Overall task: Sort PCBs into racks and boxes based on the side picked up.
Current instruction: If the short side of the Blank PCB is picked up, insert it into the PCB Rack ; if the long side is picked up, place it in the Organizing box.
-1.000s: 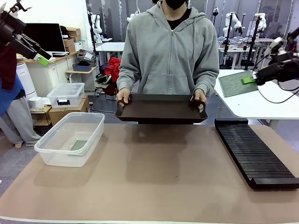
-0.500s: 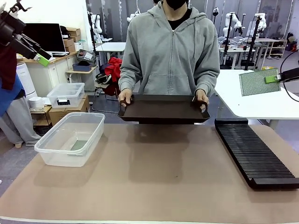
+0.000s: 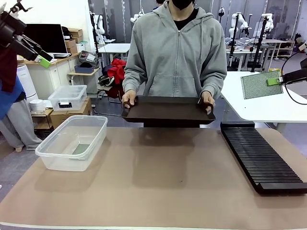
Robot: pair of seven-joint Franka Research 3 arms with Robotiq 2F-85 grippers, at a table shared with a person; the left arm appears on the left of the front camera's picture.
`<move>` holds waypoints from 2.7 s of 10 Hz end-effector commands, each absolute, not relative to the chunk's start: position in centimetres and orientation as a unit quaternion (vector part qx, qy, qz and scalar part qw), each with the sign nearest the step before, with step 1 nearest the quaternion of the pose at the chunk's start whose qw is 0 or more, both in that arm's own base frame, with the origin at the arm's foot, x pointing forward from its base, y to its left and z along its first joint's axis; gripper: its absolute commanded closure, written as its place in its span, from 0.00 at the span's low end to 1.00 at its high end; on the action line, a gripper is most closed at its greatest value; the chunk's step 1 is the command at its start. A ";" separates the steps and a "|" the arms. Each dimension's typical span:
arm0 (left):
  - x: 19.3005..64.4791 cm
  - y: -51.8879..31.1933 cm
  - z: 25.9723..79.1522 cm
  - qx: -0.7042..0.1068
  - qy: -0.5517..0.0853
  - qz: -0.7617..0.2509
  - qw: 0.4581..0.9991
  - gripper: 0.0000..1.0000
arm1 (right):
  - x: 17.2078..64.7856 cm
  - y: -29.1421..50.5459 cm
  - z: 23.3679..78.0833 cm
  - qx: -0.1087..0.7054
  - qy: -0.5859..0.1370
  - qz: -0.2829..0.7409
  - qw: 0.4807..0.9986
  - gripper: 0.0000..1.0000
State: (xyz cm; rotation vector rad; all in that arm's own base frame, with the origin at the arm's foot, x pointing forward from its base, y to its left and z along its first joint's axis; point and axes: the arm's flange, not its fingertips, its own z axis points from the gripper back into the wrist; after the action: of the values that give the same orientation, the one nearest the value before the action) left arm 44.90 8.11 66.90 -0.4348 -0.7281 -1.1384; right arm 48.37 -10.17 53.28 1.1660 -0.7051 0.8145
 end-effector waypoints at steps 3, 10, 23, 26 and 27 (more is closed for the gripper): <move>44.9 8.1 66.9 -0.198 -0.333 -0.523 0.759 0.00 | 49.0 -12.2 51.3 0.490 -0.353 0.435 0.668 0.98; 44.9 8.1 66.9 -0.198 -0.333 -0.523 0.759 0.00 | 52.2 -17.8 45.9 0.369 -0.438 0.607 0.551 0.98; 44.9 8.1 66.9 -0.198 -0.333 -0.523 0.759 0.00 | 55.4 -18.4 40.5 0.405 -0.377 0.656 0.514 0.98; 44.9 8.1 66.9 -0.198 -0.333 -0.523 0.759 0.00 | 56.7 -18.3 37.2 0.399 -0.372 0.658 0.519 0.98; 44.9 8.1 66.9 -0.198 -0.333 -0.523 0.759 0.00 | 57.4 -18.7 36.7 0.392 -0.362 0.666 0.521 0.98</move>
State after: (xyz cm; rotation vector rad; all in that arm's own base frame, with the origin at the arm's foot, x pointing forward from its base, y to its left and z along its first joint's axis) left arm 44.90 8.10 66.90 -0.4349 -0.7281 -1.1387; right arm 56.95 -18.21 36.90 0.9676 -0.8851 1.5517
